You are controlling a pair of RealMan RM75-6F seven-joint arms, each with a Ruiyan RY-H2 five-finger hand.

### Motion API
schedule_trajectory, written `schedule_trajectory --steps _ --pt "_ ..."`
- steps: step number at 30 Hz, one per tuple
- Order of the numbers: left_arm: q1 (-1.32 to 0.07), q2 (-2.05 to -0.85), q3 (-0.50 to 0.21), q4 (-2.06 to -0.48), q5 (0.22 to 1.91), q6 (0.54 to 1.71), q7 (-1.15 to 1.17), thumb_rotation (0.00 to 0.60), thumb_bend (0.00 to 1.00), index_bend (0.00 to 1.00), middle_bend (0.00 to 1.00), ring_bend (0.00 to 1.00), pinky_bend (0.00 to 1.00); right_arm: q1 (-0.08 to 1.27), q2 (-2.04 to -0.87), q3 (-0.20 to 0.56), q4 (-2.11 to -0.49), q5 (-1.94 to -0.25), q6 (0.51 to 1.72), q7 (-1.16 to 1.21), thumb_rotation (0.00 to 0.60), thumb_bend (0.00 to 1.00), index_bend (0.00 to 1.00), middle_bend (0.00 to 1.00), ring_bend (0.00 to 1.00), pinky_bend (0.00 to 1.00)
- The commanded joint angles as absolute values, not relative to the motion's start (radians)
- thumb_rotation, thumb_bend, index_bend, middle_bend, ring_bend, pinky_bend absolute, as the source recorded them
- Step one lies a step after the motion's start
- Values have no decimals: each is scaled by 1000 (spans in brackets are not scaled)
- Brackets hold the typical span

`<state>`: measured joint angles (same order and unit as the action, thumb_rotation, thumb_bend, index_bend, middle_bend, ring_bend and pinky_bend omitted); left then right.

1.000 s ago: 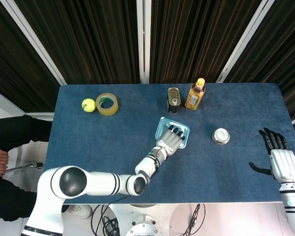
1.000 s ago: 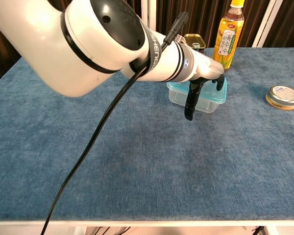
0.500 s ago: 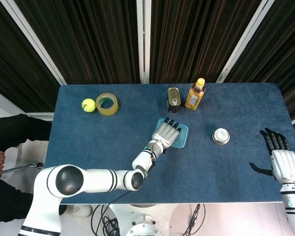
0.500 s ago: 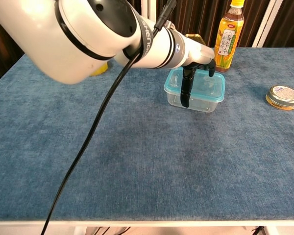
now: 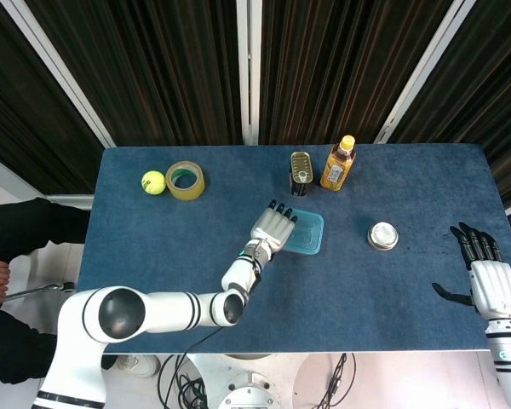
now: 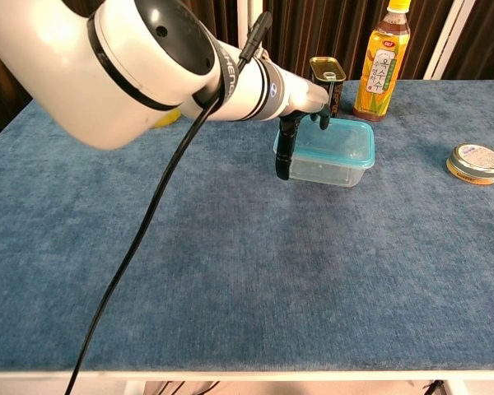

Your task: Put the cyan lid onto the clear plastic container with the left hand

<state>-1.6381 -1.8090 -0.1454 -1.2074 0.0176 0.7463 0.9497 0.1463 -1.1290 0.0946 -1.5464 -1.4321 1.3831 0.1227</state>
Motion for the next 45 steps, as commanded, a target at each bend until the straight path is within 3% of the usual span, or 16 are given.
schedule_trajectory --steps 1,7,11,20,29,45 --pt "-1638 -1811 -147 -1208 16 748 953 600 5 156 66 0 21 146 -1128 95 -1549 -1433 1385 121 600 68 0 0 0 0" --pt "-1621 -1789 -160 -1235 36 755 935 600 4 156 66 0 21 143 -1126 95 -1551 -1434 1389 121 600 68 0 0 0 0" --pt "-1579 -1723 -165 -1337 125 785 887 600 4 158 71 0 20 143 -1126 95 -1548 -1439 1391 126 600 68 0 0 0 0" --pt "-1465 -1631 -95 -1547 373 882 812 600 5 164 73 0 20 148 -1136 91 -1539 -1450 1388 135 600 68 0 0 0 0" --pt "-1440 -1662 -37 -1532 404 905 853 600 4 165 73 0 18 147 -1133 91 -1550 -1455 1394 124 600 68 0 0 0 0" --pt "-1425 -1704 -44 -1511 393 897 878 600 4 165 73 0 17 142 -1134 89 -1551 -1453 1397 125 600 68 0 0 0 0"
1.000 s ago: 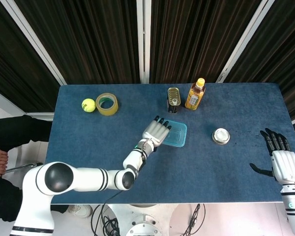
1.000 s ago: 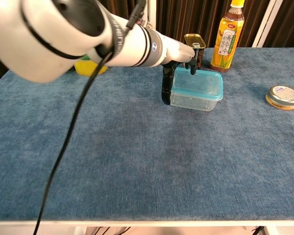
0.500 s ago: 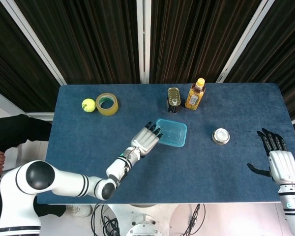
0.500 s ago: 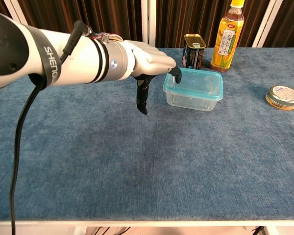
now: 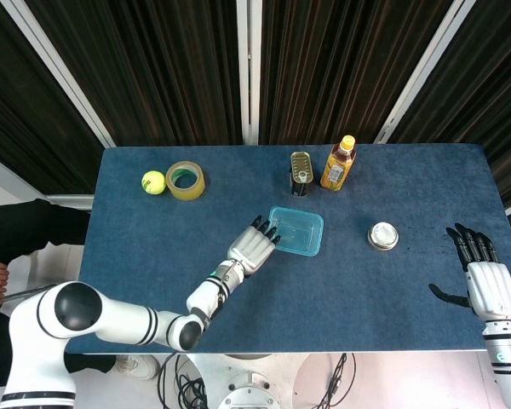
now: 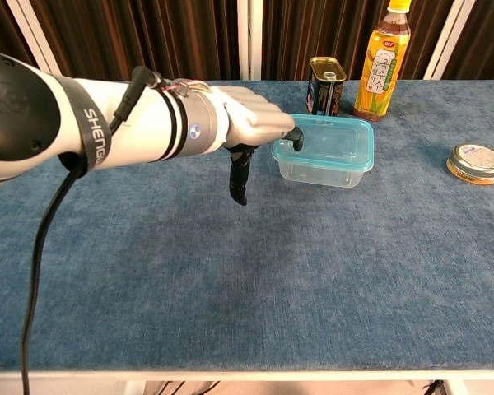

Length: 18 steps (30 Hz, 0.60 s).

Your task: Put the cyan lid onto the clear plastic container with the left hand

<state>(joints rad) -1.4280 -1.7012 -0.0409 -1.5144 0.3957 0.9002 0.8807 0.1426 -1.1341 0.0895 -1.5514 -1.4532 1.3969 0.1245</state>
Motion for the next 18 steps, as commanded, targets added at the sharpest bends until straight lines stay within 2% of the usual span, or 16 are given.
schedule_trajectory --steps 1,5,10,14,18 --pt "-1424 -1704 -44 -1509 392 896 879 600 4 165 73 0 17 142 -1135 89 -1550 -1453 1397 125 600 68 0 0 0 0" --pt "-1418 -1695 -56 -1517 395 899 872 600 5 165 73 0 18 140 -1134 89 -1549 -1453 1399 129 600 68 0 0 0 0" --pt "-1370 -1629 -108 -1582 458 913 772 600 5 165 73 0 18 139 -1128 90 -1550 -1456 1402 134 600 69 0 0 0 0" --pt "-1287 -1542 -141 -1641 550 934 633 600 5 165 73 0 20 144 -1117 91 -1547 -1460 1394 148 600 68 0 0 0 0" --pt "-1159 -1456 -155 -1677 699 1002 452 600 4 165 74 0 19 158 -1106 90 -1537 -1465 1369 182 600 72 0 0 0 0"
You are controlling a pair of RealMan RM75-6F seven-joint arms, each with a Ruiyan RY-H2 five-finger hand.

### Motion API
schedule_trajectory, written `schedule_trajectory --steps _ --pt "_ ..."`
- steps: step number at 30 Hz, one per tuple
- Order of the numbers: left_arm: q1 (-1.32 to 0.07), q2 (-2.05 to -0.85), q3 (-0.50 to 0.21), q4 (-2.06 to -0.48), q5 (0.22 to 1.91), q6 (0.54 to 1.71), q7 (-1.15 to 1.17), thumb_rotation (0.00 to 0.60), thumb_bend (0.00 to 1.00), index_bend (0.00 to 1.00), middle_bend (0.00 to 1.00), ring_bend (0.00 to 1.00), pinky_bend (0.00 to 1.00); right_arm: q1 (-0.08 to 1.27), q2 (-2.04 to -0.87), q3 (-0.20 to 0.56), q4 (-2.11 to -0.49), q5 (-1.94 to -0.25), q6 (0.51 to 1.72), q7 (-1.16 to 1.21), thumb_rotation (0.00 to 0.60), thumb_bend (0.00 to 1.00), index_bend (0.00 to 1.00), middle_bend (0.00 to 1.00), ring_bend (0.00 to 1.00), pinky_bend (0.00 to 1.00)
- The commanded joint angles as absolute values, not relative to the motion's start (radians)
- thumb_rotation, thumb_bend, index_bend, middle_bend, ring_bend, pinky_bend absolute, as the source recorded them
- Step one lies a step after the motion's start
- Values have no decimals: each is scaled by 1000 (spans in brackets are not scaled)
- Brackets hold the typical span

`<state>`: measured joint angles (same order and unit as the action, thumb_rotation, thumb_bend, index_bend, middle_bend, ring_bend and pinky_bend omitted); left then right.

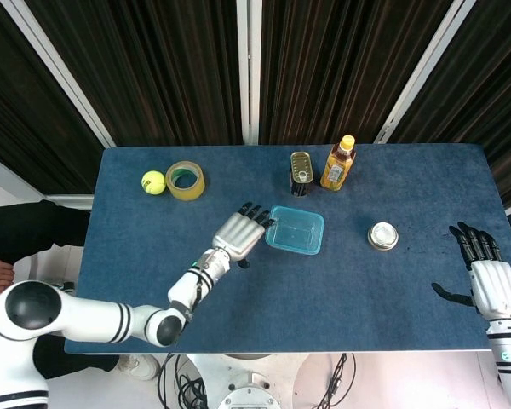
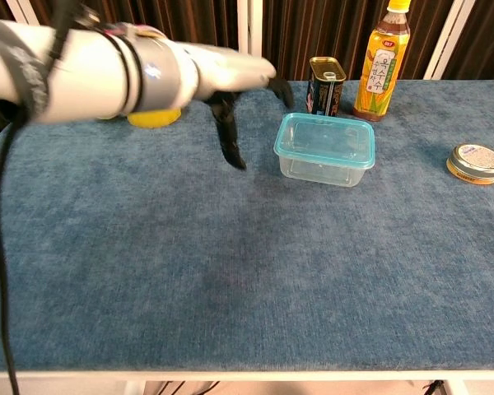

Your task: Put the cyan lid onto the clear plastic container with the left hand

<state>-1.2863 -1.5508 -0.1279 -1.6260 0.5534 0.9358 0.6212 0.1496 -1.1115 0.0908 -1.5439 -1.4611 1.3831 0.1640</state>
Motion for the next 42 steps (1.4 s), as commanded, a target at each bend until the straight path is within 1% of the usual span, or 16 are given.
schedule_trajectory --steps 1,5,9,12,16,19,24,28,33,36,42 --pt "-1127 -1442 -153 -1678 738 1025 411 600 5 165 74 0 19 162 -1105 90 -1534 -1467 1363 193 600 73 0 0 0 0" --pt "-978 -1399 -110 -1653 924 1163 257 600 5 164 74 0 13 174 -1107 87 -1510 -1482 1349 237 600 73 0 0 0 0" --pt "-826 -1396 -32 -1564 1094 1343 174 600 5 163 74 0 2 181 -1106 76 -1484 -1502 1338 281 600 74 0 0 0 0" --pt "-730 -1398 16 -1494 1174 1433 120 600 5 161 75 0 0 183 -1110 67 -1465 -1516 1337 296 600 75 0 0 0 0" --pt "-618 -1378 72 -1430 1237 1501 56 600 6 161 76 0 0 180 -1116 58 -1451 -1533 1348 306 600 76 0 0 0 0" --pt "-537 -1355 108 -1412 1250 1537 67 600 7 161 76 0 0 175 -1118 53 -1441 -1540 1360 311 600 76 0 0 0 0" --pt "-421 -1292 156 -1509 1271 1580 71 600 7 161 76 0 0 164 -1129 47 -1430 -1531 1369 291 600 77 0 0 0 0" --pt "-340 -1263 174 -1565 1301 1631 49 600 7 157 76 0 0 146 -1131 45 -1449 -1519 1391 239 600 77 0 0 0 0" --pt "-249 -1258 171 -1584 1335 1716 96 600 8 155 75 0 0 99 -1124 58 -1495 -1498 1477 150 600 77 0 0 0 0" --pt "-205 -1261 173 -1599 1362 1749 117 600 9 155 75 0 0 74 -1112 52 -1523 -1500 1510 130 600 76 0 0 0 0" --pt "-149 -1273 165 -1597 1401 1760 131 600 9 155 75 0 0 57 -1093 36 -1544 -1530 1530 136 600 77 0 0 0 0"
